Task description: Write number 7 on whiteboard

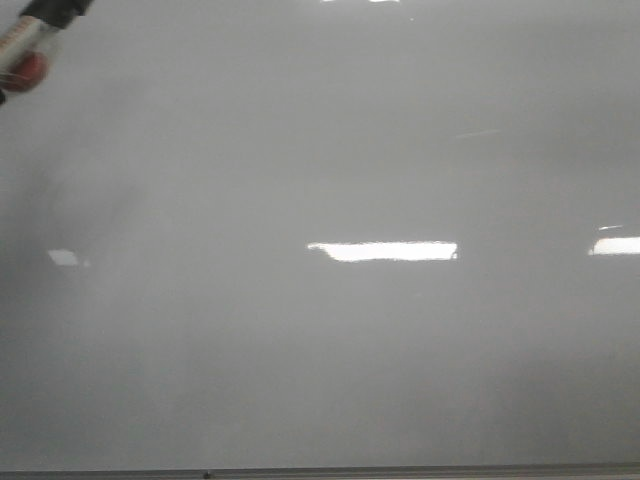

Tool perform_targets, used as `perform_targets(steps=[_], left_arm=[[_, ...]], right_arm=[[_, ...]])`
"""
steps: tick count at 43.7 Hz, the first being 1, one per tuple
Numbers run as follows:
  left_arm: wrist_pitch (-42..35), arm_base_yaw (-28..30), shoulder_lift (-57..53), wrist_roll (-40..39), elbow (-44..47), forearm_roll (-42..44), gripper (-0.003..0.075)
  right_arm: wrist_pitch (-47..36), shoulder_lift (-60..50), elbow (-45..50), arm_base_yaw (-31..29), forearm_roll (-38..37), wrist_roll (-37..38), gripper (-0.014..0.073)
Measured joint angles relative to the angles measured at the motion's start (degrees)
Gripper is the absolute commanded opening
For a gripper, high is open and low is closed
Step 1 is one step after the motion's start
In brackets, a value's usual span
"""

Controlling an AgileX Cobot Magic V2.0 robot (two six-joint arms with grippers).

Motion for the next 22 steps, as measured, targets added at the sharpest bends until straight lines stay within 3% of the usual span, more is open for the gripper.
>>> perform_targets(steps=[9, 22], left_arm=[[0.4, -11.2, 4.0, 7.5, -0.4, -2.8, -0.0020], [-0.2, -22.9, 7.4, 11.2, -3.4, -2.7, -0.0021]], right_arm=[[4.2, 5.4, -2.2, 2.5, 1.6, -5.4, 0.0526], [7.6, 14.7, -4.5, 13.6, 12.9, -27.8, 0.0435]])
